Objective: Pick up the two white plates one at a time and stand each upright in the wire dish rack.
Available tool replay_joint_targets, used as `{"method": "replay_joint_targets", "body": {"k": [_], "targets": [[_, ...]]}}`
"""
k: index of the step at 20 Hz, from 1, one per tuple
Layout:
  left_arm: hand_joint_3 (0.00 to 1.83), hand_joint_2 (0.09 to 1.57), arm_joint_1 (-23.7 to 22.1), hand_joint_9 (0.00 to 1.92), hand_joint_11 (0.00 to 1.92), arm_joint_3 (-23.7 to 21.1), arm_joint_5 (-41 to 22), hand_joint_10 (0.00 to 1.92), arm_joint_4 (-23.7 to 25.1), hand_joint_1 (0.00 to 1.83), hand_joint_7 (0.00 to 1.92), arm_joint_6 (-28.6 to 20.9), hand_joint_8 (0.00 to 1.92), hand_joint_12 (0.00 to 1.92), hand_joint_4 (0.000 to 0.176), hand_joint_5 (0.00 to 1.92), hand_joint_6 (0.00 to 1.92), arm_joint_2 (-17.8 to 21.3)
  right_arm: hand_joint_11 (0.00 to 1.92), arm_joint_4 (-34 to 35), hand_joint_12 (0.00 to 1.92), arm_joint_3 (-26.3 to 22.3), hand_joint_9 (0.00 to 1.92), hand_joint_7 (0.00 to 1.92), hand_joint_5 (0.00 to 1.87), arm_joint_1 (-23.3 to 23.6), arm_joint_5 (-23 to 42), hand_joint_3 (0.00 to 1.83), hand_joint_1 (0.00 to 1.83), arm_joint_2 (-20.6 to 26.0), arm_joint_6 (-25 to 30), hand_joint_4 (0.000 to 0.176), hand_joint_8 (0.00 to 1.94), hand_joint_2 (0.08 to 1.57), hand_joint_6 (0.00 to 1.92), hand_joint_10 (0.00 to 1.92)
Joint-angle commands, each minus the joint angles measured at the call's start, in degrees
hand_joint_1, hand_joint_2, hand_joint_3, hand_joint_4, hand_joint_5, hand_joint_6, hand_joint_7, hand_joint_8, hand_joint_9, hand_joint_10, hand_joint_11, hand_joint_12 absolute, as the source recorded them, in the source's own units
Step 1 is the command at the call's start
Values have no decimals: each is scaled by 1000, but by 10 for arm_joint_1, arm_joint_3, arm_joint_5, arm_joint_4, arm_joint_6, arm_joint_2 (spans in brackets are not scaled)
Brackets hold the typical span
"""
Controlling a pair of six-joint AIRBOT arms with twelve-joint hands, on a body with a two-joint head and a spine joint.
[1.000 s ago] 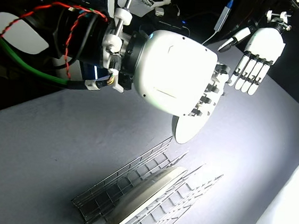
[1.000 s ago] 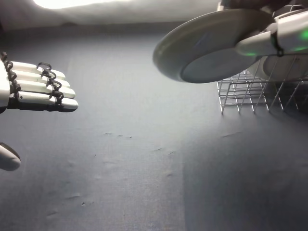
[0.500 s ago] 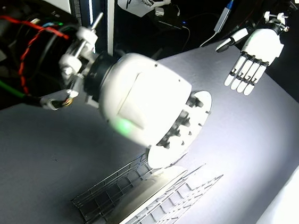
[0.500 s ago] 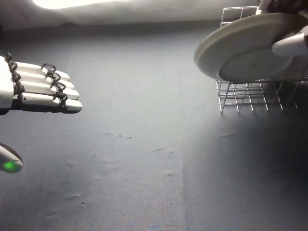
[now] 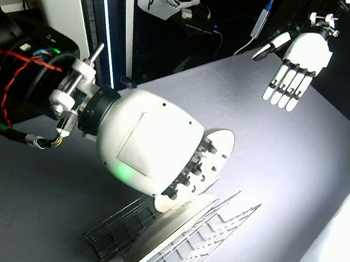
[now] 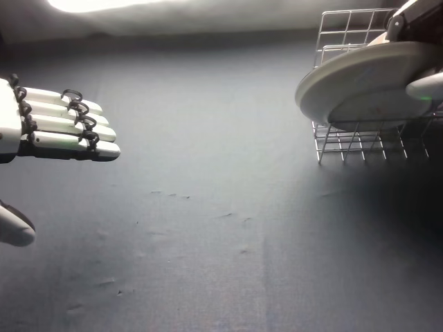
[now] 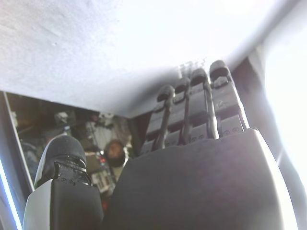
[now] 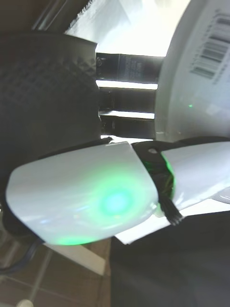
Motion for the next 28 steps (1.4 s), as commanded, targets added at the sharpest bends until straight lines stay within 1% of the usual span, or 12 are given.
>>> {"method": "replay_joint_targets", "body": {"k": [1, 3, 5, 11, 12, 15, 16, 17, 18, 21, 27, 28], "targets": [[0, 1076, -6, 0, 0, 2, -20, 0, -39, 0, 0, -3, 0, 0, 0, 0, 0, 1, 937, 4, 1421, 4, 968, 927, 960, 2, 75, 1, 1487, 3, -3, 0, 828, 1090, 990, 947], [4, 1088, -6, 0, 0, 1, -20, 0, -39, 0, 0, -4, 0, 0, 0, 0, 0, 1, 928, 0, 1435, 9, 976, 907, 950, -8, 77, 0, 1487, 0, -8, 0, 859, 1094, 991, 954], [3, 1086, -6, 0, 0, 0, -20, 0, -39, 0, 0, -4, 0, 0, 0, 0, 0, 0, 957, -7, 1410, 13, 1018, 950, 977, -12, 77, 0, 1489, -3, -9, 0, 790, 1079, 926, 903], [4, 1091, -5, 0, 0, 0, -20, 0, -39, 0, 0, -4, 0, 0, 0, 0, 0, -2, 882, -54, 1512, 40, 930, 862, 825, -17, 78, 2, 1485, -18, -22, 0, 940, 1124, 1120, 1076], [2, 1089, -5, 0, 0, 0, -20, 0, -39, 0, 0, -4, 0, 0, 0, 0, 0, -2, 822, -64, 1591, 47, 855, 828, 769, -17, 79, 1, 1480, -22, -24, 0, 983, 1152, 1231, 1178], [2, 1090, -5, 0, 0, 0, -20, 0, -38, 0, 0, -4, 0, 0, 0, 0, 0, -3, 795, -89, 1639, 57, 818, 870, 728, -16, 79, 0, 1478, -26, -32, 0, 942, 1160, 1280, 1217], [5, 1096, -5, 0, 0, 0, -20, 0, -38, 0, 0, -4, 0, 0, 0, 0, 0, -3, 653, -103, 1199, 56, 781, 825, 736, -16, 83, 0, 1403, -27, -33, 0, 446, 1100, 601, 625], [5, 1097, -4, 0, 0, 0, -20, 0, -38, 0, 0, -4, 0, 0, 0, 0, 0, -3, 640, -104, 1044, 56, 864, 903, 826, -16, 85, 0, 1398, -27, -33, 0, 154, 1066, 256, 303], [2, 1091, -4, 0, 0, 0, -20, 0, -38, 0, 0, -4, 0, 0, 0, 0, 0, -3, 573, -105, 1044, 56, 901, 926, 871, -15, 85, 0, 1386, -27, -33, 0, 44, 1041, 104, 145], [3, 1093, -4, 0, 0, 0, -20, 0, -37, 0, 0, -4, 0, 0, 0, 0, 0, -3, 544, -122, 1049, 54, 920, 918, 876, -6, 87, 0, 1383, -28, -33, 0, 3, 1001, 22, 48], [4, 1096, -4, 0, 0, 0, -20, 0, -35, 0, 0, -4, 0, 0, 0, 0, 0, -4, 313, -162, 1028, 45, 658, 642, 609, 32, 92, 0, 1327, -31, -33, 0, 0, 985, 0, 0], [3, 1095, -4, 0, 0, 0, -20, 0, -34, 0, 0, -4, 0, 0, 0, 0, 0, -4, 204, -167, 1035, 41, 545, 539, 504, 39, 92, 0, 1254, -32, -32, 0, 0, 979, 0, 0]]}}
